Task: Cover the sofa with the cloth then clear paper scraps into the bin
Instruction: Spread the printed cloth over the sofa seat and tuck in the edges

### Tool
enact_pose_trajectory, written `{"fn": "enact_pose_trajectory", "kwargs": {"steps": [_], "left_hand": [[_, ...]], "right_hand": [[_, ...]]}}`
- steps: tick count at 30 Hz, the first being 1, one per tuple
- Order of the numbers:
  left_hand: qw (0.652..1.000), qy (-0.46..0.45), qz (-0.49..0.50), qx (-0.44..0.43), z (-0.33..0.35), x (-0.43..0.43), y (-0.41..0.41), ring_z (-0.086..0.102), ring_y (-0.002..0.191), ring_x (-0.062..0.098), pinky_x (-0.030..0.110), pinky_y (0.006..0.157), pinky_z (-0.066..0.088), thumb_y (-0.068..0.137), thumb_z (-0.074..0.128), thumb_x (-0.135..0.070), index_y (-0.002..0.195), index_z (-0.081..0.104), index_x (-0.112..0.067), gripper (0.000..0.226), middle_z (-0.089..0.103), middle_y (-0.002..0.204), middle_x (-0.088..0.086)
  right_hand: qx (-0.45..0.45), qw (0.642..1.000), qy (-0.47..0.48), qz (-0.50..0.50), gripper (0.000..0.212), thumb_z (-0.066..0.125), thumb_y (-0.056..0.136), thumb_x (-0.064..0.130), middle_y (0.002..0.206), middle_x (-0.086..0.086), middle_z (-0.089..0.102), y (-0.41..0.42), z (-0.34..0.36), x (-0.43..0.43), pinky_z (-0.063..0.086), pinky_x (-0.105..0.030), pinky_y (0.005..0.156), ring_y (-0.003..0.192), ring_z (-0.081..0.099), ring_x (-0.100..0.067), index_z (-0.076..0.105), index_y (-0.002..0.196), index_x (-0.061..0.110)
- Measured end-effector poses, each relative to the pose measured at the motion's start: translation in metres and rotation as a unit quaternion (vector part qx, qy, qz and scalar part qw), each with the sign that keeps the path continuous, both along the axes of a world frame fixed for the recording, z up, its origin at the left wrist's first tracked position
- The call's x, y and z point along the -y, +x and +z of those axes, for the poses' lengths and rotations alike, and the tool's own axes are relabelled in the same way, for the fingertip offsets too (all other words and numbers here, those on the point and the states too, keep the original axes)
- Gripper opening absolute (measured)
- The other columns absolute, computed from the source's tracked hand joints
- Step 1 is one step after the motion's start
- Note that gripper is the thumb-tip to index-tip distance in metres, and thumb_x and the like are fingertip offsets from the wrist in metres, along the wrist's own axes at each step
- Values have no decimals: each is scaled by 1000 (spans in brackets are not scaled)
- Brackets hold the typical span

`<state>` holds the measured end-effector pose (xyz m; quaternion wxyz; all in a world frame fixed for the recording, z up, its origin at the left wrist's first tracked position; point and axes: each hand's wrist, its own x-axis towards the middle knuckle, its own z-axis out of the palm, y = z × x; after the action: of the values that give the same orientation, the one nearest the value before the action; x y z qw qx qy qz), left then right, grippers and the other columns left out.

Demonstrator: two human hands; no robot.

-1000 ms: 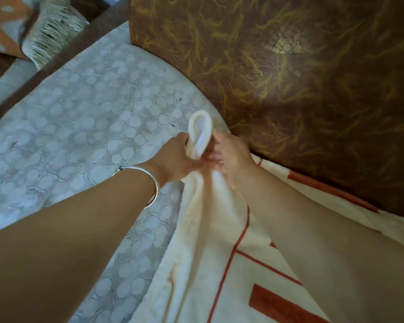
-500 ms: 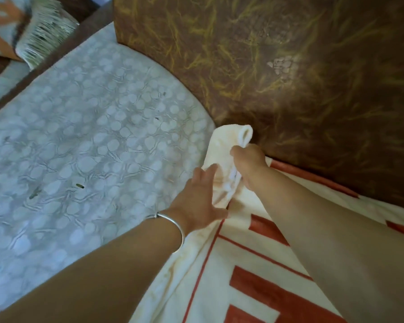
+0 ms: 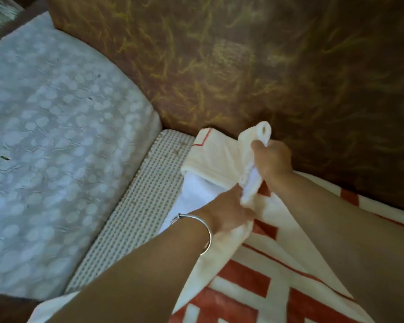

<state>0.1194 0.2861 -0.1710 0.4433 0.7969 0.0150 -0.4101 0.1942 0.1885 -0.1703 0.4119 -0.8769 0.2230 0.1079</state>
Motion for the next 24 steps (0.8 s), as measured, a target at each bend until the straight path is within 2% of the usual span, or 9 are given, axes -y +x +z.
{"fn": "enact_pose_trajectory", "kwargs": {"steps": [4, 8, 13, 16, 19, 20, 21, 23, 24], "left_hand": [[986, -142, 74, 37, -13, 38, -8, 50, 80, 3, 18, 81, 36, 88, 50, -46, 96, 63, -7, 42, 56, 90, -2], [926, 93, 149, 333, -50, 27, 15, 48, 118, 27, 28, 104, 35, 85, 35, -19, 118, 60, -5, 44, 53, 124, 15], [978, 21, 123, 170, -66, 27, 24, 52, 106, 23, 34, 98, 42, 88, 42, 2, 116, 54, -3, 31, 58, 113, 13], [981, -122, 147, 25, -54, 23, 25, 47, 108, 11, 12, 81, 49, 100, 32, -8, 147, 19, -5, 49, 44, 140, 2], [901, -274, 265, -209, -66, -15, 15, 36, 132, 15, 3, 83, 46, 103, 9, -11, 128, -29, -10, 46, 14, 155, 6], [913, -196, 188, -303, -53, -20, 16, 35, 136, 24, 14, 100, 42, 102, 16, -7, 139, -13, 4, 48, 21, 154, 19], [831, -295, 343, -322, -56, -42, 20, 42, 131, 29, 29, 107, 41, 102, 27, -7, 143, 18, 10, 46, 37, 145, 25], [788, -392, 425, -211, -63, -67, 32, 52, 113, 29, 39, 98, 44, 98, 42, -27, 130, 52, 0, 43, 56, 126, 19], [833, -344, 399, -173, -67, -74, 40, 51, 110, 27, 38, 96, 43, 96, 42, -41, 128, 55, -6, 49, 57, 122, 14]], "right_hand": [[-6, 998, -48, -28, 38, 45, 97, 23, 117, -22, 62, -12, 2, 61, 50, -39, 91, 106, 60, -34, 57, 118, -5], [-16, 998, -11, -57, 36, 44, 95, 19, 116, -21, 62, -17, -2, 83, 48, -37, 85, 105, 60, -35, 57, 118, -5], [24, 995, 85, -56, 32, 47, 93, 20, 111, -15, 66, -9, 4, 62, 53, -39, 88, 100, 64, -29, 60, 118, 5], [35, 992, 121, -31, 34, 48, 92, 22, 113, -12, 65, 2, 13, 32, 52, -38, 90, 102, 63, -26, 59, 120, 6], [16, 990, 138, -13, 35, 46, 93, 21, 117, -13, 64, 12, 12, -4, 51, -36, 89, 106, 62, -28, 57, 123, 6], [6, 990, 142, -10, 34, 46, 93, 20, 117, -14, 64, 16, 8, -19, 51, -36, 90, 106, 61, -28, 57, 122, 5], [-1, 990, 143, -8, 34, 45, 93, 20, 116, -14, 64, 20, 4, -32, 51, -38, 93, 106, 61, -29, 58, 120, 5], [-17, 991, 135, 5, 33, 44, 93, 22, 115, -13, 65, 28, -8, -59, 49, -38, 95, 107, 61, -30, 59, 118, 6], [-27, 991, 133, 12, 34, 43, 94, 22, 116, -13, 64, 32, -13, -71, 47, -33, 94, 108, 61, -29, 59, 119, 6]]}}
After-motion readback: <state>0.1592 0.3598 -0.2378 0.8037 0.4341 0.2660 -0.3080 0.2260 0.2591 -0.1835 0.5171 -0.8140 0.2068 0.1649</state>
